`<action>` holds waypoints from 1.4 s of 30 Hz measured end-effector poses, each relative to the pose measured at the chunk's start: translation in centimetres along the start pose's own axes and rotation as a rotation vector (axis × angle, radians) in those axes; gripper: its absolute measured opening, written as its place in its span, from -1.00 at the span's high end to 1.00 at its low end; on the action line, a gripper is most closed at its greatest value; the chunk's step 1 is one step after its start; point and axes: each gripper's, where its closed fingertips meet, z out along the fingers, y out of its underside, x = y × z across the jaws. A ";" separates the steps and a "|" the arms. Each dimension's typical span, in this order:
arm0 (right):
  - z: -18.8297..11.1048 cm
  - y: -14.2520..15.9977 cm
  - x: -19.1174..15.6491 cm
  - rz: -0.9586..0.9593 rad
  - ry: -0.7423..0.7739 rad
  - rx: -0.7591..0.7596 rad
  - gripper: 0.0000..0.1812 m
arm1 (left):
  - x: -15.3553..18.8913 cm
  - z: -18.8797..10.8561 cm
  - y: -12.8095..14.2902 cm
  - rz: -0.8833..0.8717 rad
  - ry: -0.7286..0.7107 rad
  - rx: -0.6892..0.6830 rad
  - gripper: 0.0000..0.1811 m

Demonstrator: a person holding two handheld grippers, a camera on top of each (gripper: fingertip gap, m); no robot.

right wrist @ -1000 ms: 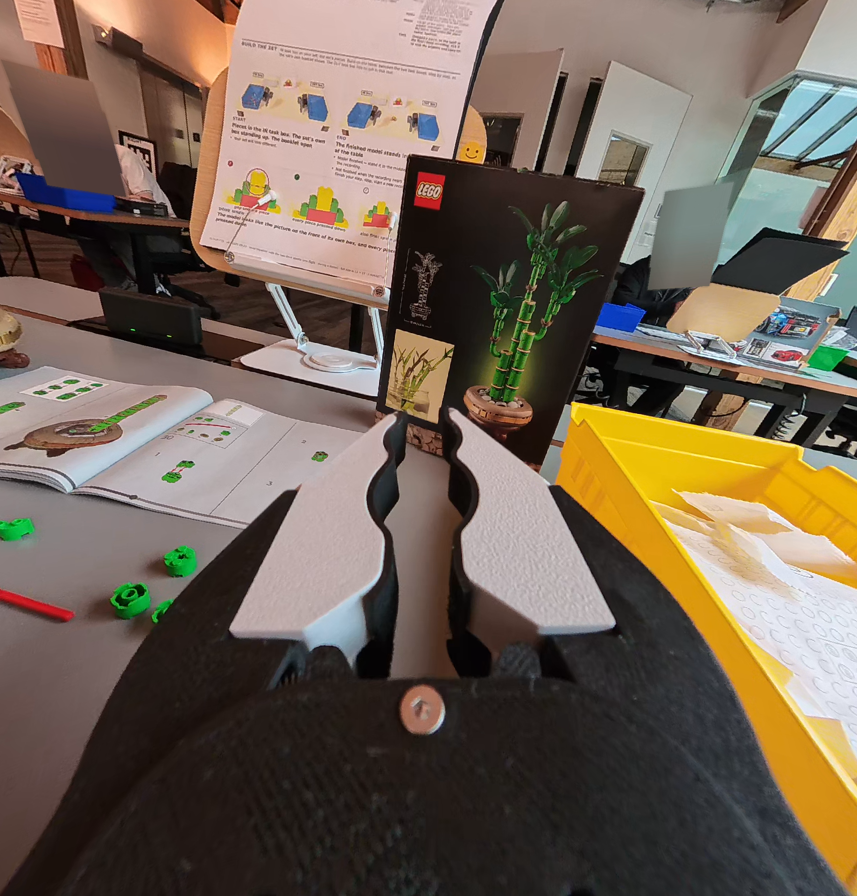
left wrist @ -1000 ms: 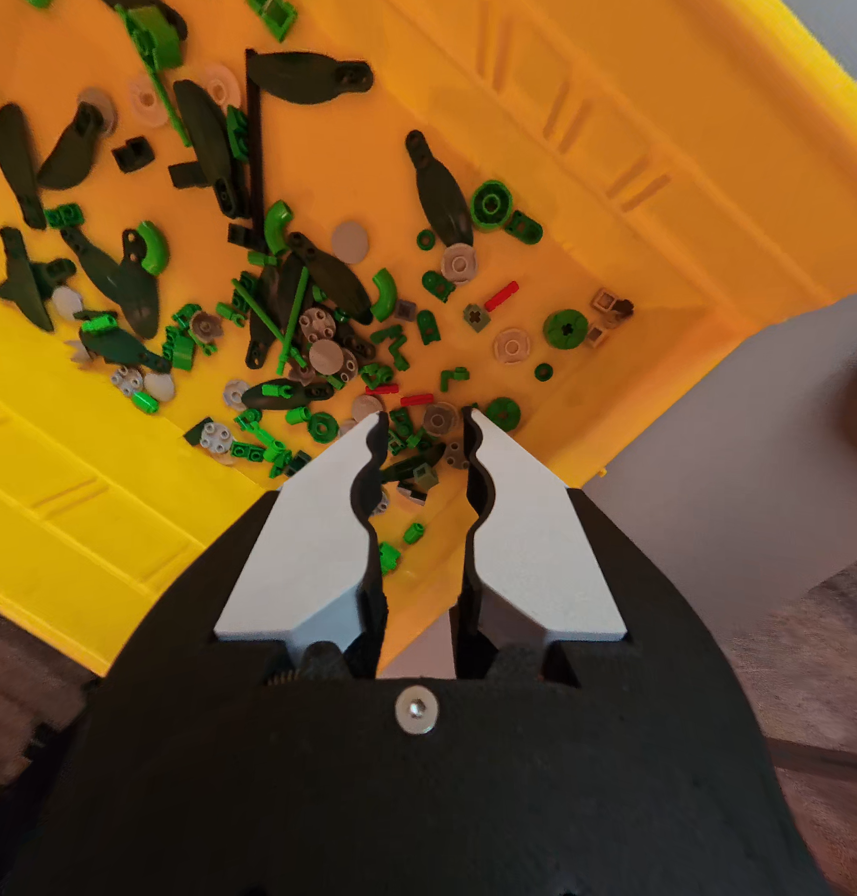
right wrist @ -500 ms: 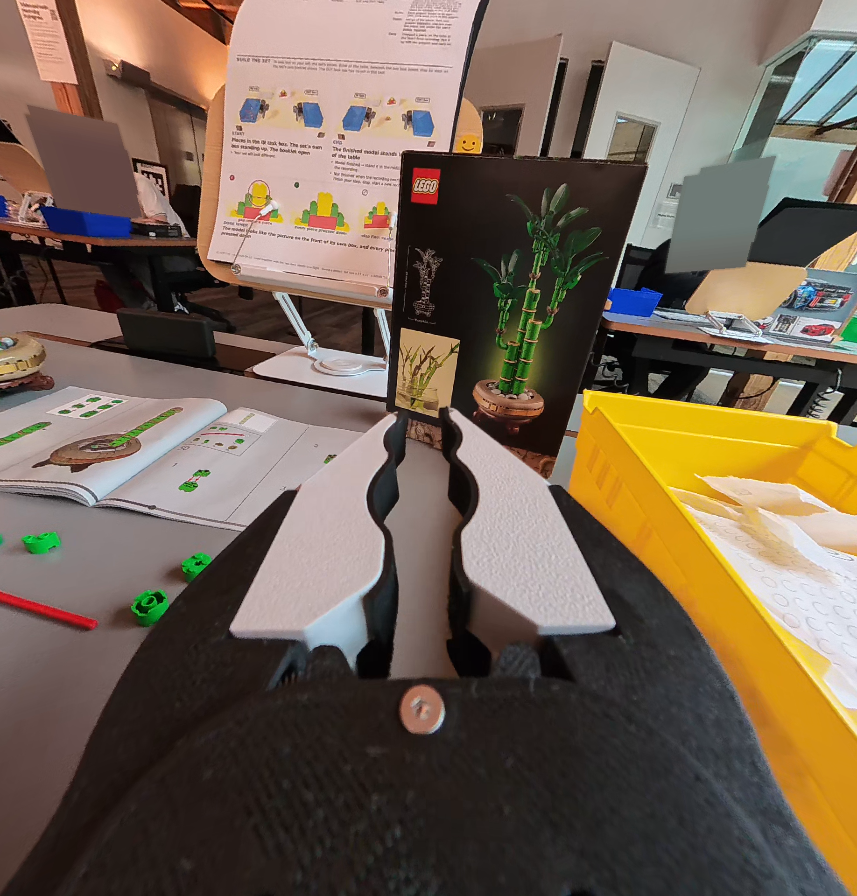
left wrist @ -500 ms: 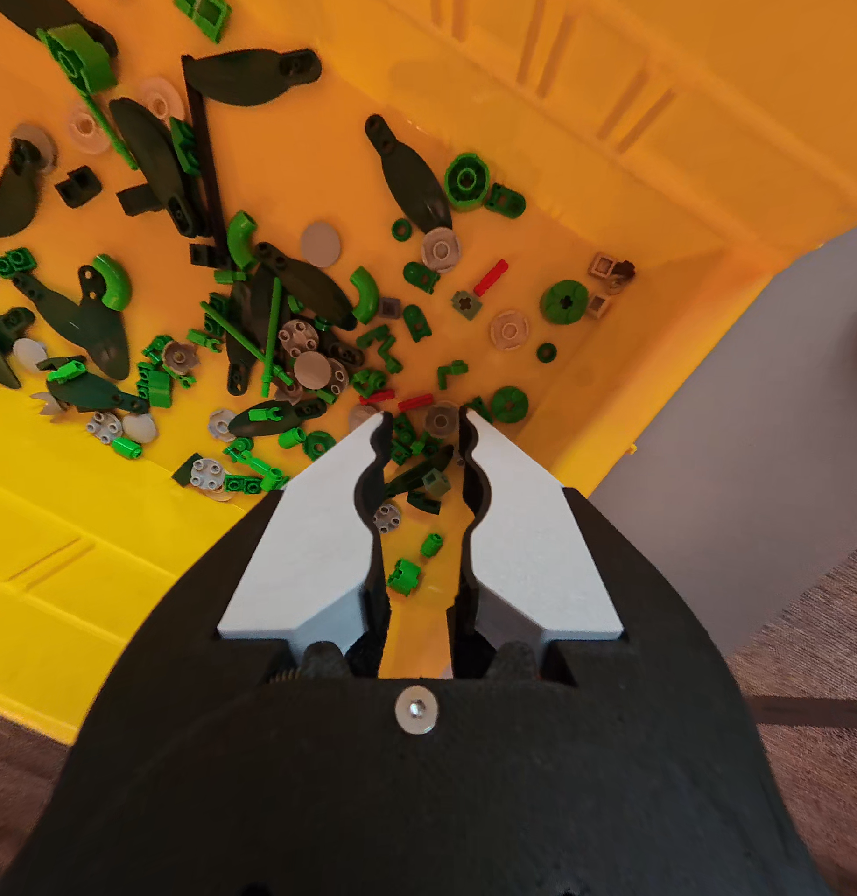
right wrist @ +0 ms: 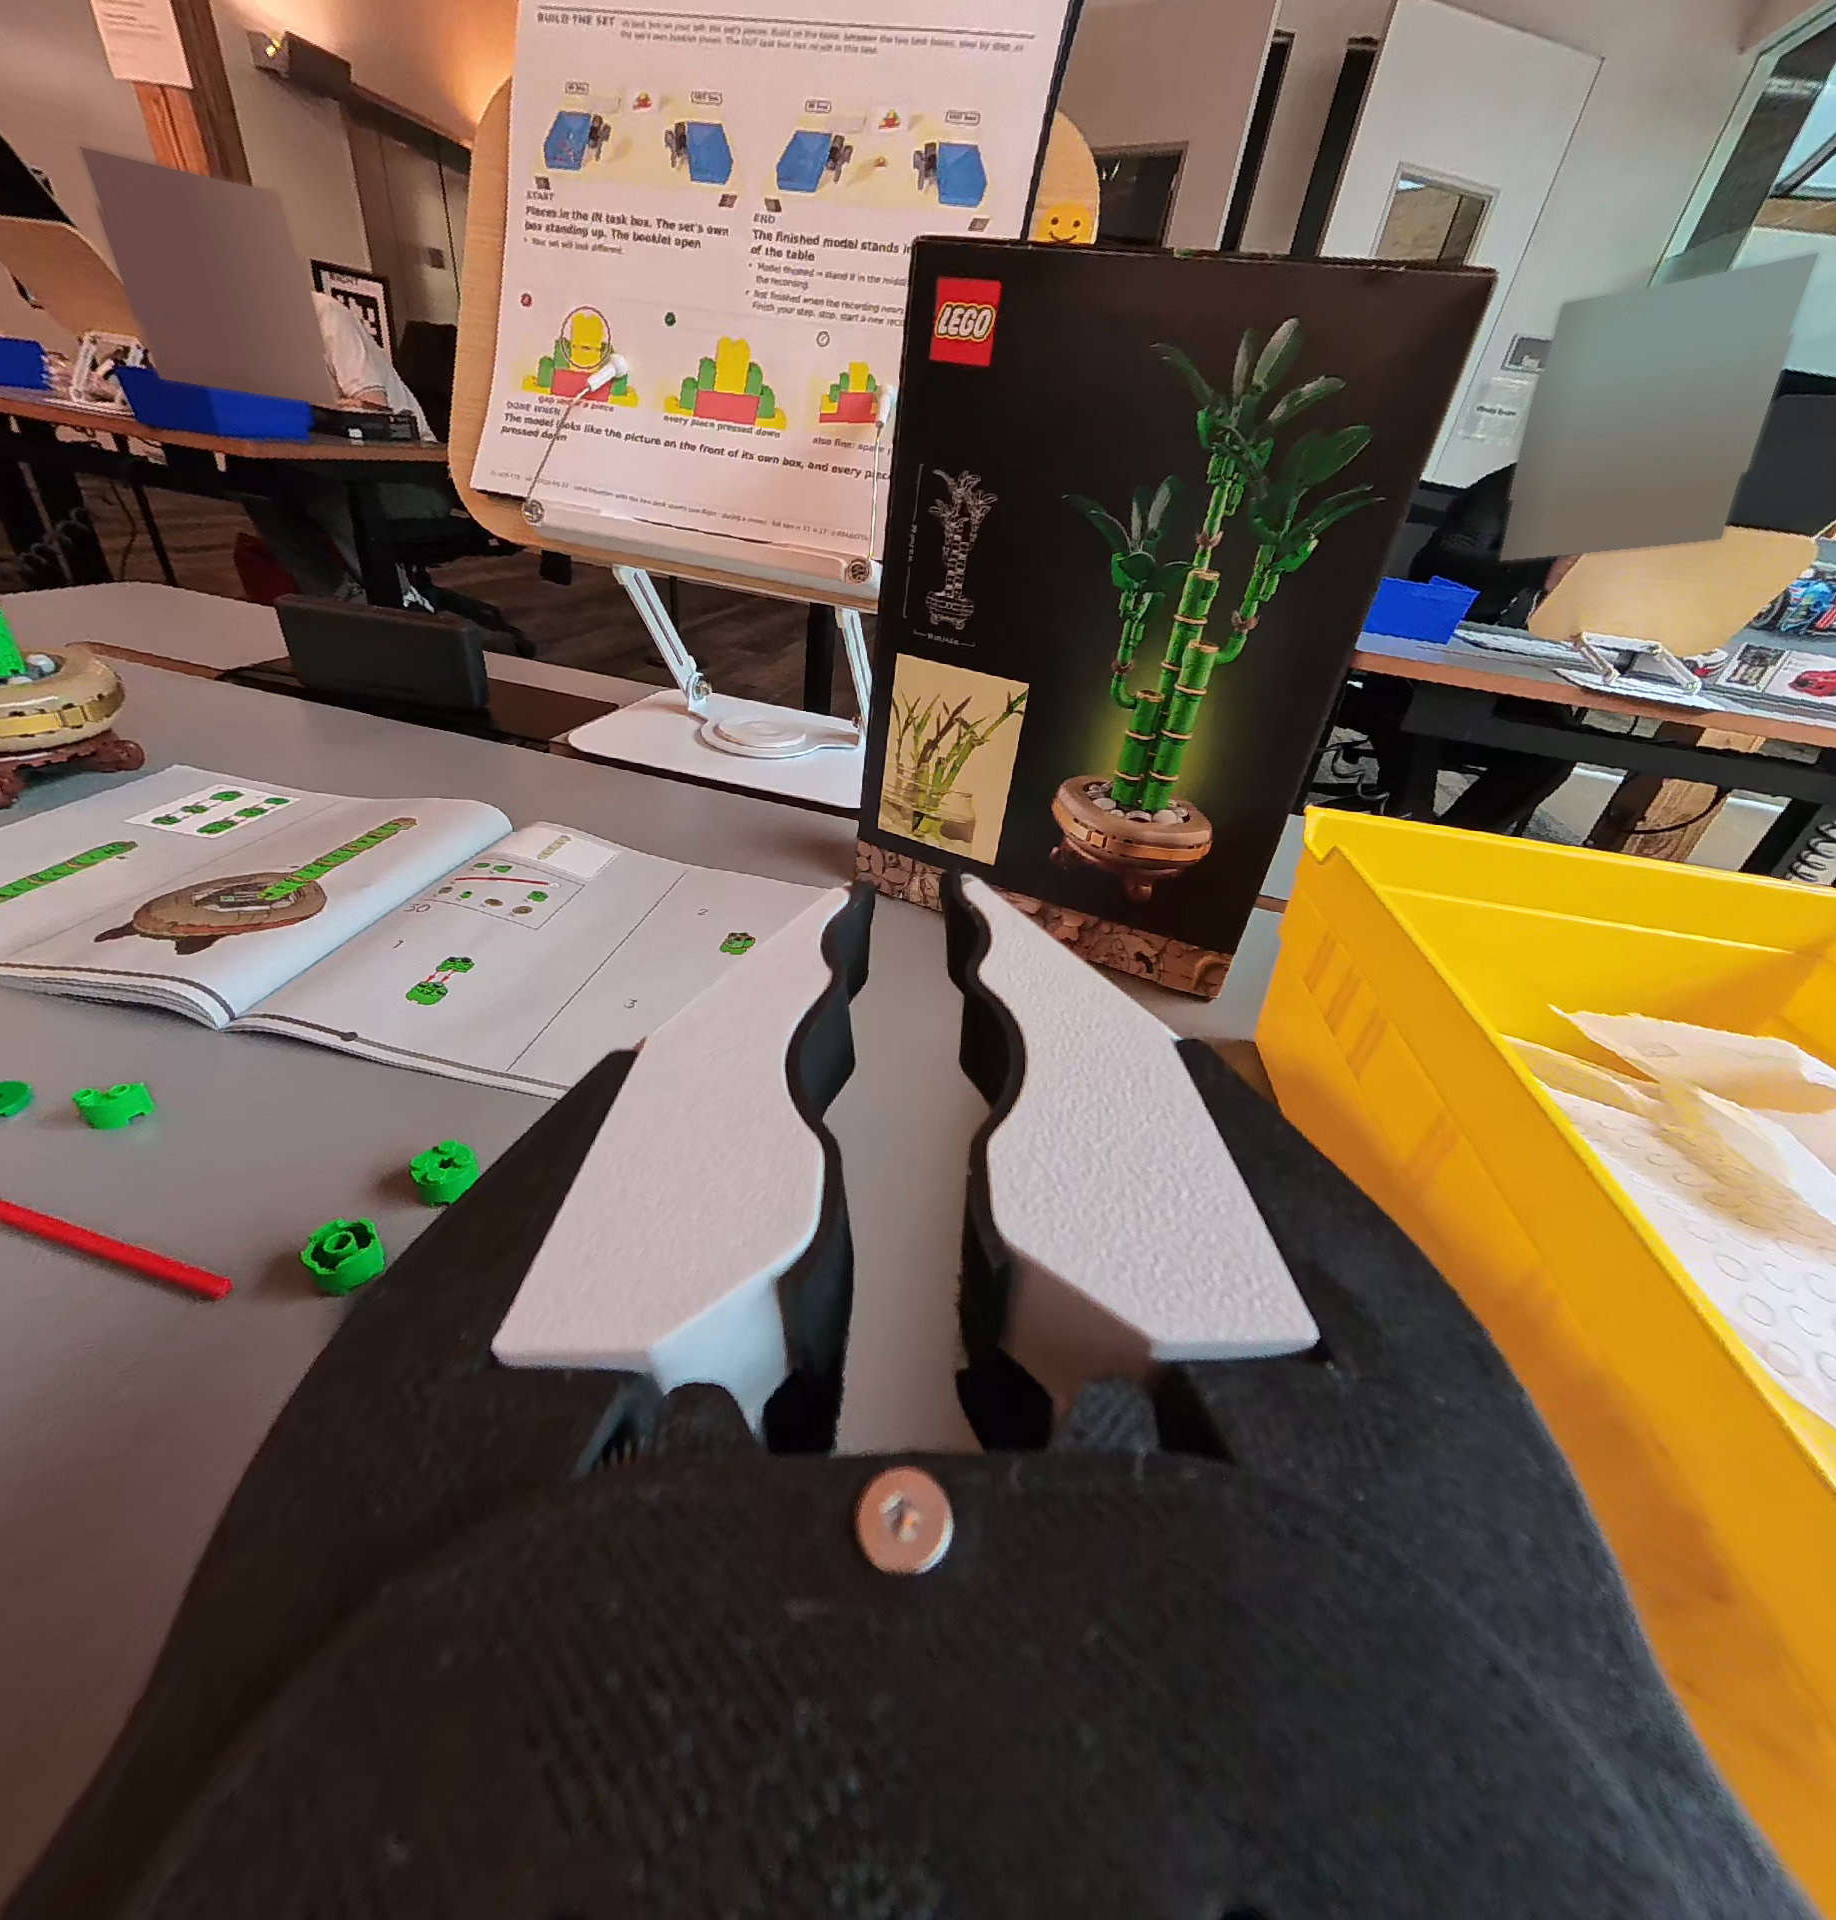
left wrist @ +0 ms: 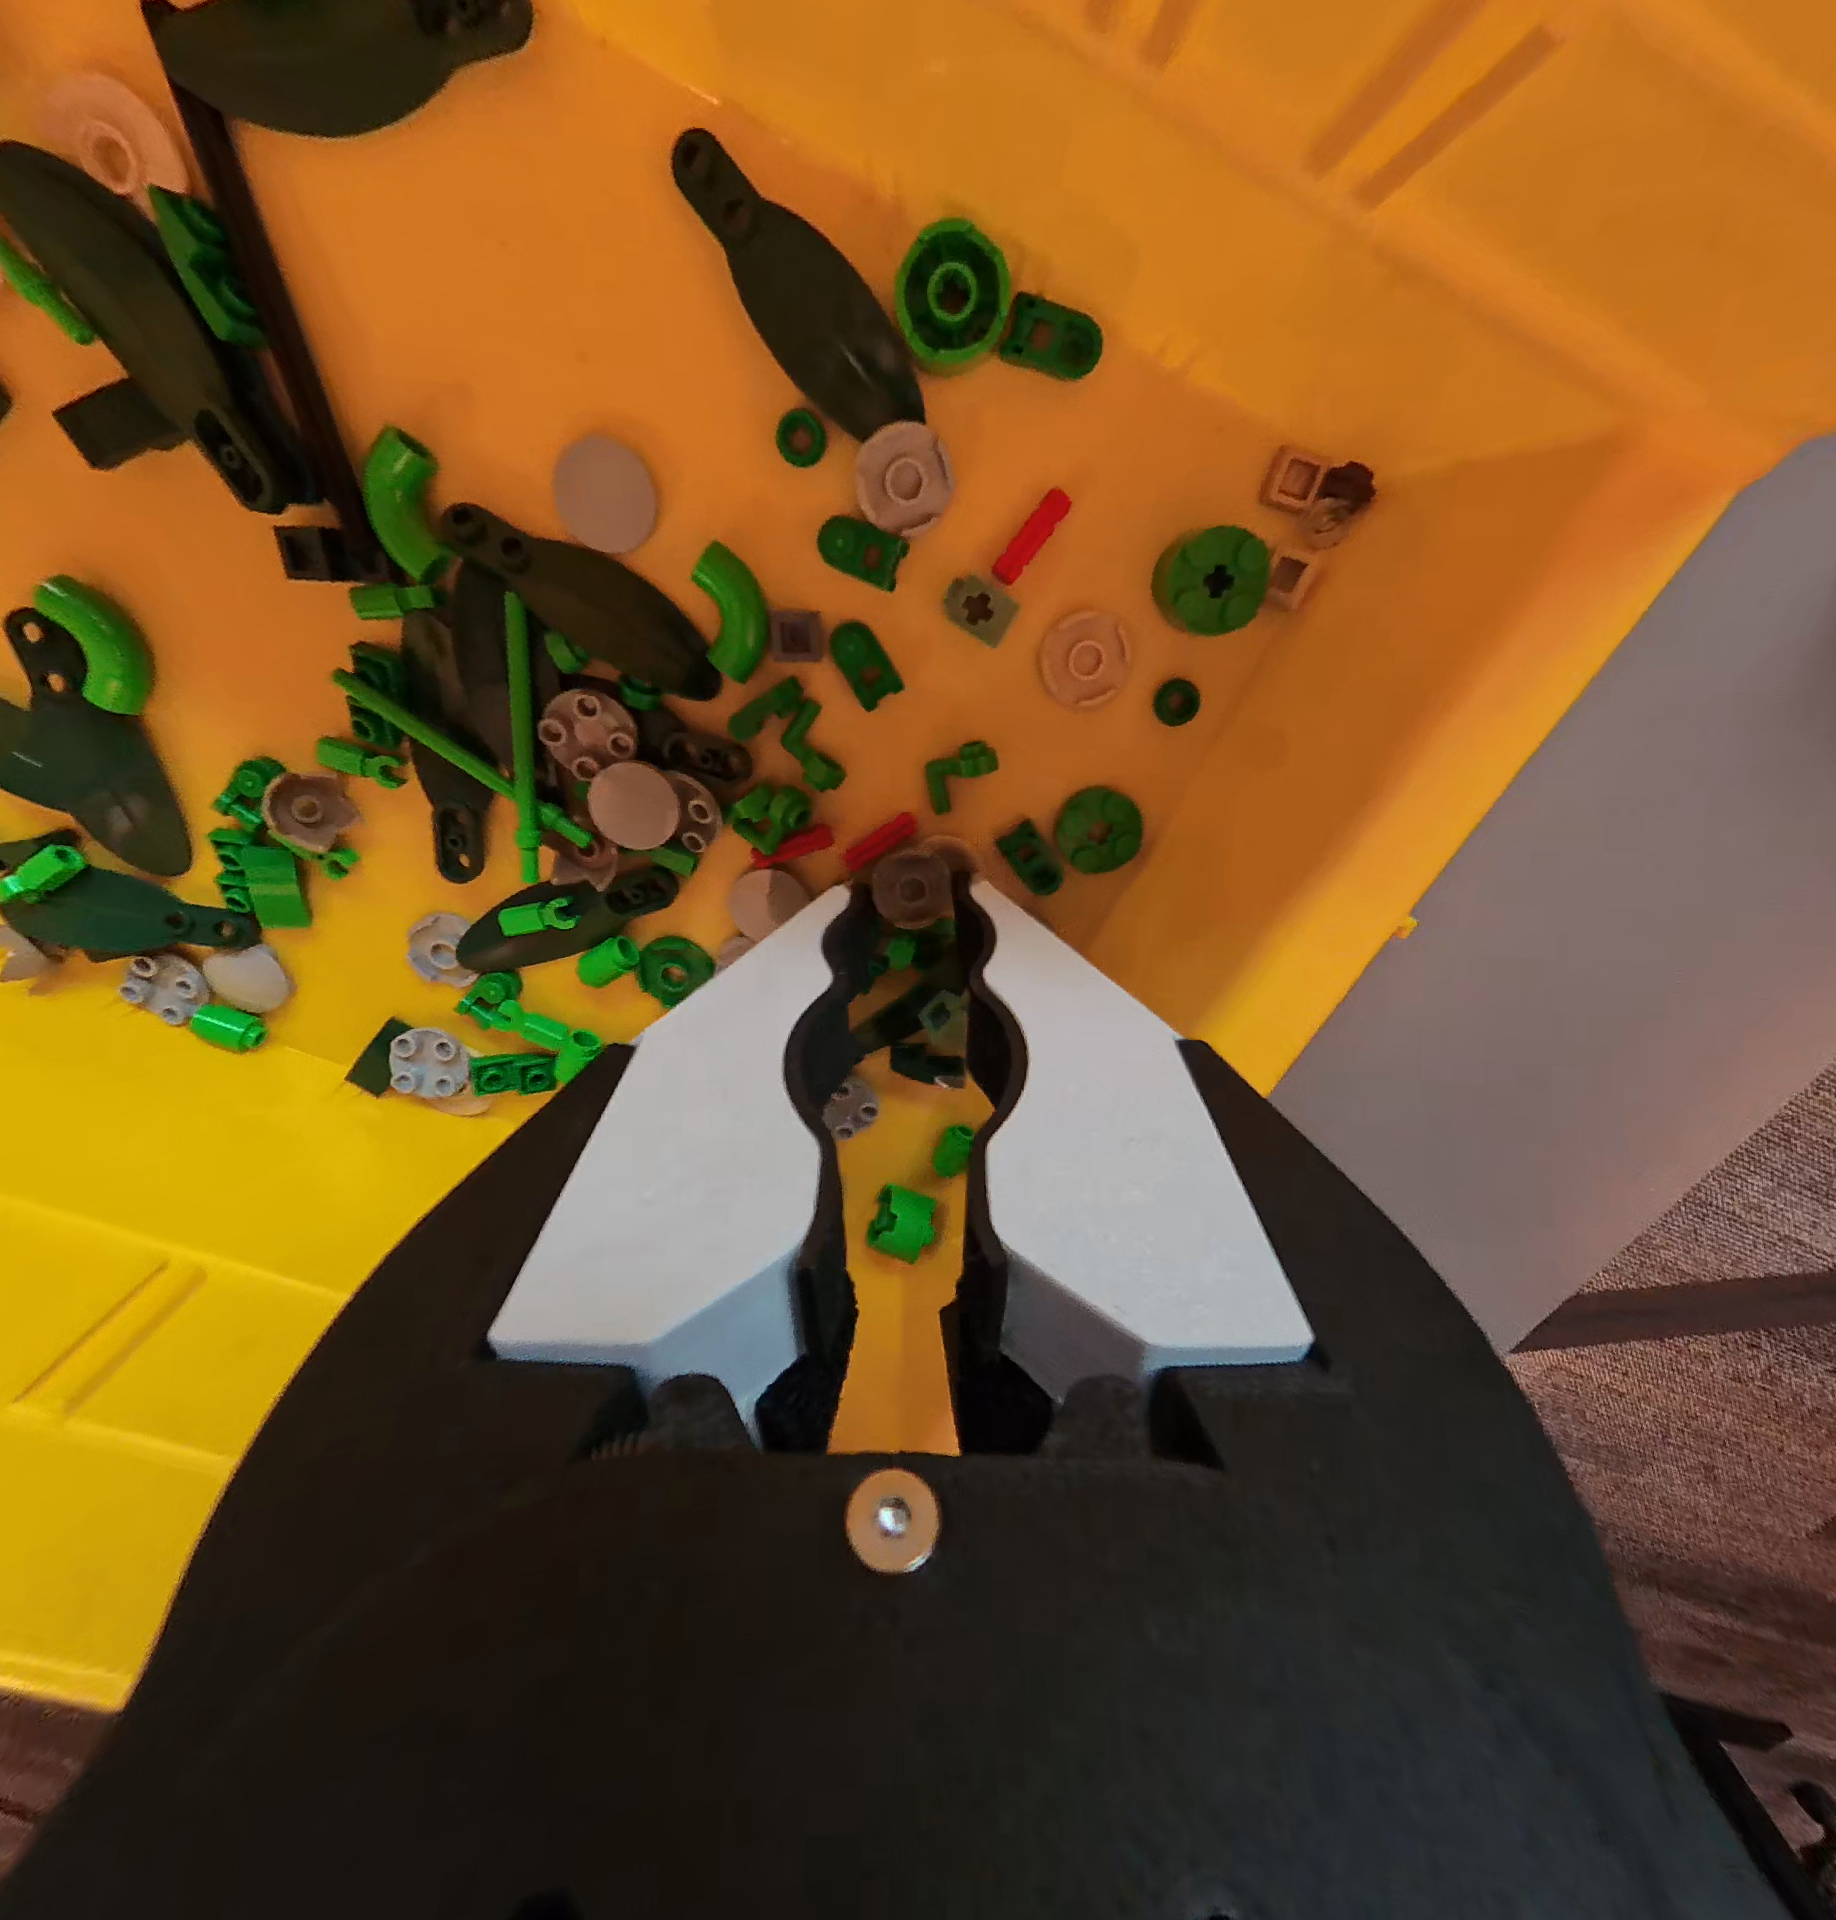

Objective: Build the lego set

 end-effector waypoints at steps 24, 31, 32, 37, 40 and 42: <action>0.5 0.8 -0.9 -0.025 -0.035 -0.047 0.85 | 0.7 -0.2 -0.3 0.076 -0.030 -0.019 0.76; 0.7 1.2 -1.1 -0.020 -0.051 -0.066 0.84 | 0.6 0.5 0.1 0.085 -0.013 -0.059 0.78; 0.7 1.3 -1.2 -0.021 -0.053 -0.070 0.84 | 0.8 0.5 0.1 0.083 -0.001 -0.062 0.81; 0.8 1.5 -1.3 -0.033 -0.057 -0.079 0.84 | 0.1 0.1 0.3 0.090 -0.021 -0.076 0.85; 0.8 1.5 -1.3 -0.036 -0.056 -0.079 0.84 | -1.1 -2.3 -0.4 0.054 -0.084 -0.017 0.84; 0.8 1.5 -1.3 -0.035 -0.057 -0.079 0.84 | -2.3 -5.4 -1.1 0.026 -0.172 0.064 0.84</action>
